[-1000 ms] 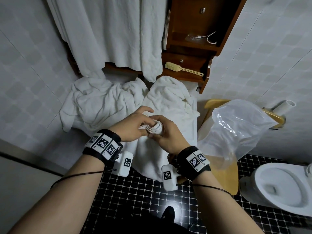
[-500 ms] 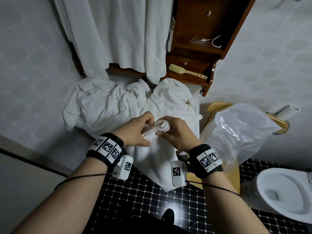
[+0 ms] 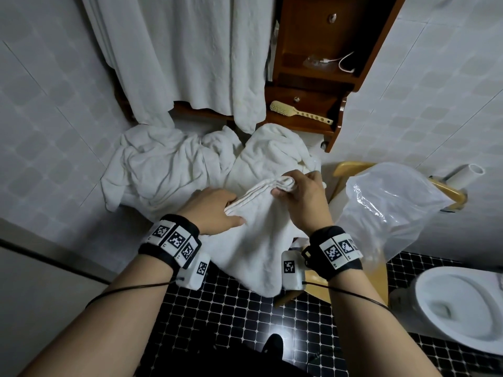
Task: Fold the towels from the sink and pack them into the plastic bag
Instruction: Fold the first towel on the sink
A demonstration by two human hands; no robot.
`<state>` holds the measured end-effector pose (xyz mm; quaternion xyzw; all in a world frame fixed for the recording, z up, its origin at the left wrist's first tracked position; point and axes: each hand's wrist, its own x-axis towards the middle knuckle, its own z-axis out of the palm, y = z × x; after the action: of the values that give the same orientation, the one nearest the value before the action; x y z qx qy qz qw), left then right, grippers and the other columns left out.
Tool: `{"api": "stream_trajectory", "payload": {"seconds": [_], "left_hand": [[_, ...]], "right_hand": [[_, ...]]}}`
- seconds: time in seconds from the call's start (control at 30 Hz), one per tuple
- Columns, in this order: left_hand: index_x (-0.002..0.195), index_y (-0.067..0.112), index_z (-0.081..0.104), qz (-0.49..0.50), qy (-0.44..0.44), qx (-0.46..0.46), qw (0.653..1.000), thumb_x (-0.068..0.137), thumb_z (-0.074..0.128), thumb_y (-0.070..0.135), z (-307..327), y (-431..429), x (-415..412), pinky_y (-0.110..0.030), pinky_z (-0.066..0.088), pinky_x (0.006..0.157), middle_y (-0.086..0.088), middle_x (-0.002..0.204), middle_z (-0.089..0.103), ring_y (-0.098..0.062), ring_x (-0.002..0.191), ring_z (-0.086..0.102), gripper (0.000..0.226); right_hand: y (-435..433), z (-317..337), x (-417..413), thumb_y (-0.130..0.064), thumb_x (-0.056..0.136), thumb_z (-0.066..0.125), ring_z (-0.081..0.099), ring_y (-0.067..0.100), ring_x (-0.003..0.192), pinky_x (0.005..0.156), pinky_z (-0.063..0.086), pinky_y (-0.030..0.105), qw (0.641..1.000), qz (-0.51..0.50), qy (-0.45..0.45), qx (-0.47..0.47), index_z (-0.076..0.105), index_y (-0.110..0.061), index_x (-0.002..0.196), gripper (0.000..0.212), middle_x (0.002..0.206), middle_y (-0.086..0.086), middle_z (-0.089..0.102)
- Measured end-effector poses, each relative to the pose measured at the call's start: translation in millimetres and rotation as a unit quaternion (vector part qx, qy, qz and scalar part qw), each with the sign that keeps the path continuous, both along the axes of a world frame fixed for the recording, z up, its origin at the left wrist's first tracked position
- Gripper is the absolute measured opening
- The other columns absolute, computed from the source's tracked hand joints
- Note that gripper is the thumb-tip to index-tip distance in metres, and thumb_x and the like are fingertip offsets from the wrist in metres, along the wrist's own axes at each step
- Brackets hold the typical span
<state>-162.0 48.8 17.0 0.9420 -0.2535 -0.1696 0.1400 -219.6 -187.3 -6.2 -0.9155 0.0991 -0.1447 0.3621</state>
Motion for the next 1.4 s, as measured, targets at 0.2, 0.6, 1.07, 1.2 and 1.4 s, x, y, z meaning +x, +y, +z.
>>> {"api": "stream_trajectory", "payload": {"seconds": [0.2,0.6,1.07,1.2,1.4], "left_hand": [[0.076,0.018,0.056,0.004,0.071,-0.042,0.997,0.088,0.072,0.039,22.1,-16.8,-11.7,-0.034,0.051,0.069,0.003,0.074,0.068,-0.018,0.072,0.066,0.029],[0.133,0.013,0.052,-0.023,0.390,-0.194,0.900,0.090,0.078,0.013,18.9,-2.3,-28.8,-0.030,0.060,0.091,-0.004,0.099,0.081,-0.017,0.099,0.076,0.050],[0.141,0.035,0.048,0.078,0.134,-0.241,0.958,0.043,0.104,0.033,-14.2,61.3,19.9,-0.025,0.054,0.092,0.002,0.134,0.054,-0.011,0.121,0.060,0.113],[0.116,0.024,0.076,0.111,0.156,-0.341,0.920,0.064,0.100,0.010,-19.5,70.2,22.5,-0.027,0.060,0.095,0.010,0.109,0.079,-0.003,0.106,0.073,0.059],[0.112,0.021,0.080,0.163,0.128,-0.385,0.899,0.070,0.099,0.017,-10.2,80.1,30.5,-0.022,0.059,0.082,0.012,0.103,0.081,-0.001,0.096,0.075,0.047]], "right_hand": [[24.5,4.1,-6.3,-0.058,0.093,0.068,0.072,0.029,0.066,0.067,0.062,0.043,0.985,-0.097,0.072,0.120,0.050,-0.019,0.126,0.054,0.086,0.009,0.072],[59.7,-3.2,-2.2,-0.038,0.083,0.088,0.077,0.035,0.093,0.077,0.061,0.040,0.861,0.053,0.210,0.461,0.065,0.000,0.123,0.060,0.102,0.020,0.078],[72.9,41.7,6.3,-0.011,0.091,0.066,0.068,0.018,0.099,0.086,0.053,0.035,0.936,0.329,0.121,0.002,0.063,-0.019,0.124,0.034,0.106,0.000,0.073],[83.1,60.4,18.4,-0.018,0.093,0.065,0.067,0.025,0.106,0.089,0.053,0.041,0.952,0.292,0.069,-0.059,0.061,-0.018,0.128,0.036,0.114,0.005,0.073],[113.5,67.9,37.2,-0.032,0.092,0.049,0.065,0.040,0.096,0.079,0.044,0.044,0.950,0.186,0.003,-0.251,0.055,-0.015,0.121,0.034,0.107,0.009,0.068]]}}
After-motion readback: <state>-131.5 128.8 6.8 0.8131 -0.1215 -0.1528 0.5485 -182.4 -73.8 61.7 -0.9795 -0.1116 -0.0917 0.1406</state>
